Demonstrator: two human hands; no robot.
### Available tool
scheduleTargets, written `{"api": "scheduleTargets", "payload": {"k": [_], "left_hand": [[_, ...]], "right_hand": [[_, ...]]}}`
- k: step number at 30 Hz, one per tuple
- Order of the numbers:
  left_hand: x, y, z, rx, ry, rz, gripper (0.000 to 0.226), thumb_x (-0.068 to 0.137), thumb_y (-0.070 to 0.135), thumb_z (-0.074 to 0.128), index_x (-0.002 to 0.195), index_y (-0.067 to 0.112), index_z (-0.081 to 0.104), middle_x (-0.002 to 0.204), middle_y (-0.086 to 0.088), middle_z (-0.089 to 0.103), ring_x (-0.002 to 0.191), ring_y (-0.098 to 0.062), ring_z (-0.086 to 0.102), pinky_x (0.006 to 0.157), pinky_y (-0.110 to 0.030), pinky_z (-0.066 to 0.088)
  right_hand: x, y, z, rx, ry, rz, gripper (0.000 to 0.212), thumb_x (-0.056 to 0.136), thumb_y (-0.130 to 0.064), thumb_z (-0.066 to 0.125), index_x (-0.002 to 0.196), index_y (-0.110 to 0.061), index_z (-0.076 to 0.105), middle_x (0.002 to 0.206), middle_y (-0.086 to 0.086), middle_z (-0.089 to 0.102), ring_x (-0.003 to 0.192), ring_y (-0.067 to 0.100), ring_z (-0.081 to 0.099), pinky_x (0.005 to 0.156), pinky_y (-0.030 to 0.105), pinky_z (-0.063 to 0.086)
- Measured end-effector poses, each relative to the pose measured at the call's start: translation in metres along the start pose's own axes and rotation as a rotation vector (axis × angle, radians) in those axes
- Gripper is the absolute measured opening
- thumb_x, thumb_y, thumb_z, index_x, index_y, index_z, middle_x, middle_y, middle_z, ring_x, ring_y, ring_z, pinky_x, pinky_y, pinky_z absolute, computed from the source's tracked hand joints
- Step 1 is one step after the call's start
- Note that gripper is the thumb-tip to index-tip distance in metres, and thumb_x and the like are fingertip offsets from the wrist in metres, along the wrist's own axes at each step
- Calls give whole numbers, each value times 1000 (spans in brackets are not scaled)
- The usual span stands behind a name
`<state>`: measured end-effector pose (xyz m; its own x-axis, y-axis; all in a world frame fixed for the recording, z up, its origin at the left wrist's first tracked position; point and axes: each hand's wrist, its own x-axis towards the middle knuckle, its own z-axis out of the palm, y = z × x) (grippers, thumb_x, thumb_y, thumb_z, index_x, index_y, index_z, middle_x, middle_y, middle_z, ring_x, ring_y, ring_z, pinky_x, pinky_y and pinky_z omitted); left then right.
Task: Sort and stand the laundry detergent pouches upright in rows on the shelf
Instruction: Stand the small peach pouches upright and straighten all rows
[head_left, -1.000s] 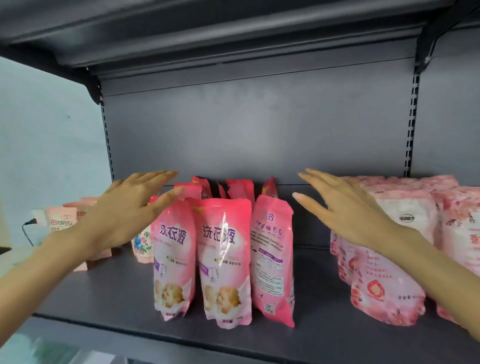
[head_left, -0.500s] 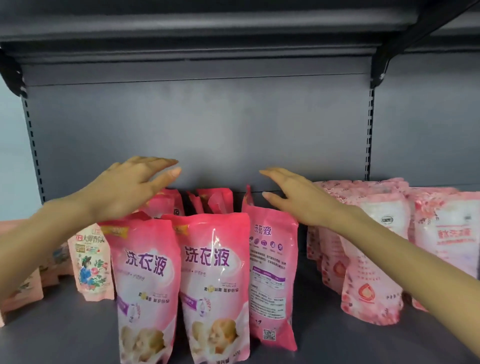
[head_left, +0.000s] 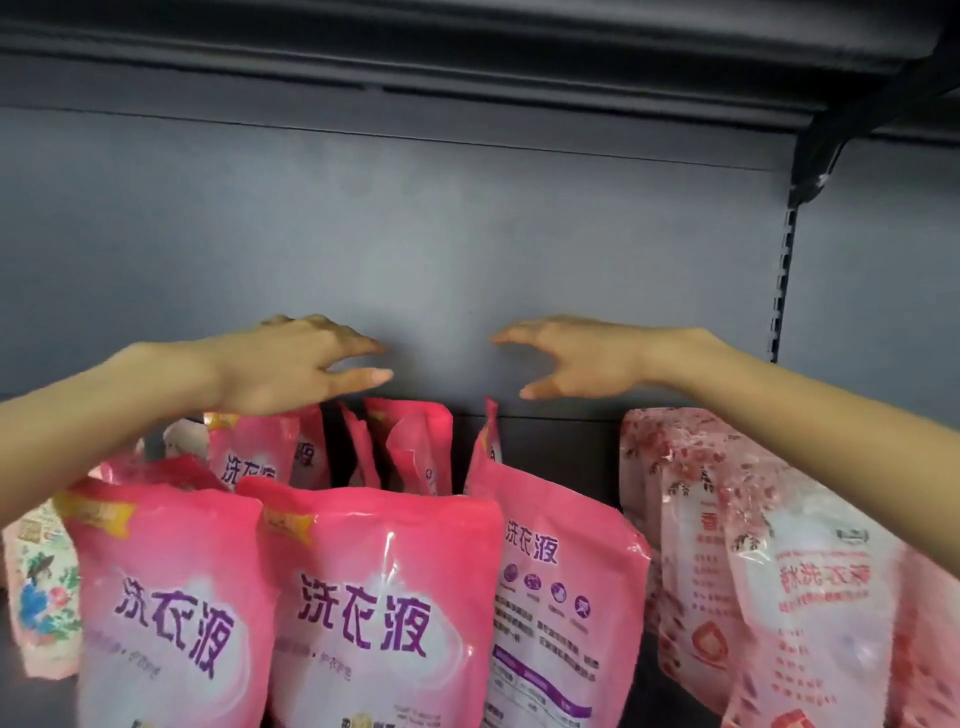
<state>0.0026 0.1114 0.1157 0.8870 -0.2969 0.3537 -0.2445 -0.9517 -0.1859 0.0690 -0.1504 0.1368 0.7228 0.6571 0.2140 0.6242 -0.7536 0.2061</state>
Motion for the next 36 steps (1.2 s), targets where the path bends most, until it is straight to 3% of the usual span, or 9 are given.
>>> {"api": "scheduleTargets", "payload": {"k": [2,5,7,10,15,19,26,30,36], "left_hand": [[8,0,-1,-18,-34,13,120,48,95,-7,142,33,32,148,12,35,137,-9,29,110,-28,21],[25,-5,-2,-19,-106,31,69,85,68,24,142,30,33,149,9,35,132,-13,38,105,-19,25],[35,-7,-1,-28,-172,62,66,85,67,28,141,33,36,147,8,37,119,-22,54,103,-21,36],[44,-4,3,0,-239,130,45,95,41,41,139,31,39,143,7,44,122,-17,51,102,-22,38],[54,5,13,-38,-295,253,35,93,24,55,128,26,54,124,8,61,112,-11,55,96,-24,39],[60,1,17,-56,-263,277,33,92,22,57,124,25,57,118,10,64,107,-8,57,94,-22,41],[70,-2,31,-106,-259,294,23,90,18,58,113,20,63,105,9,68,96,-8,62,86,-24,43],[79,-4,37,-166,-270,275,15,90,14,59,102,17,66,95,11,70,86,1,60,65,-4,42],[85,-14,42,-166,-302,249,11,88,15,62,97,15,69,91,8,72,89,-6,66,84,-24,48]], "right_hand": [[12,3,1,-38,-74,-20,64,90,-20,59,146,-14,27,153,2,26,140,15,26,108,19,18],[32,1,12,-90,-138,-80,56,89,-12,60,141,-13,39,148,3,38,136,17,33,110,25,23],[44,0,20,-101,-139,-135,50,86,-7,61,135,-13,49,140,4,50,130,19,43,106,29,31],[57,3,29,-117,-188,-184,41,83,-7,65,123,-12,61,122,6,64,114,22,57,94,27,42],[67,2,37,-112,-183,-230,19,80,-15,71,98,-7,73,94,11,72,88,23,65,72,27,44],[60,4,32,-137,-173,-190,20,81,-21,71,91,-4,72,87,14,71,71,21,56,58,25,37],[41,20,31,-211,-215,-31,23,83,-32,67,97,-13,69,88,3,66,79,19,55,64,24,37],[37,30,32,-218,-213,12,23,83,-32,67,98,-15,70,81,0,63,75,16,52,53,22,32],[38,47,33,-234,-228,89,26,83,-31,69,98,-10,70,92,7,68,74,17,52,49,17,31]]}}
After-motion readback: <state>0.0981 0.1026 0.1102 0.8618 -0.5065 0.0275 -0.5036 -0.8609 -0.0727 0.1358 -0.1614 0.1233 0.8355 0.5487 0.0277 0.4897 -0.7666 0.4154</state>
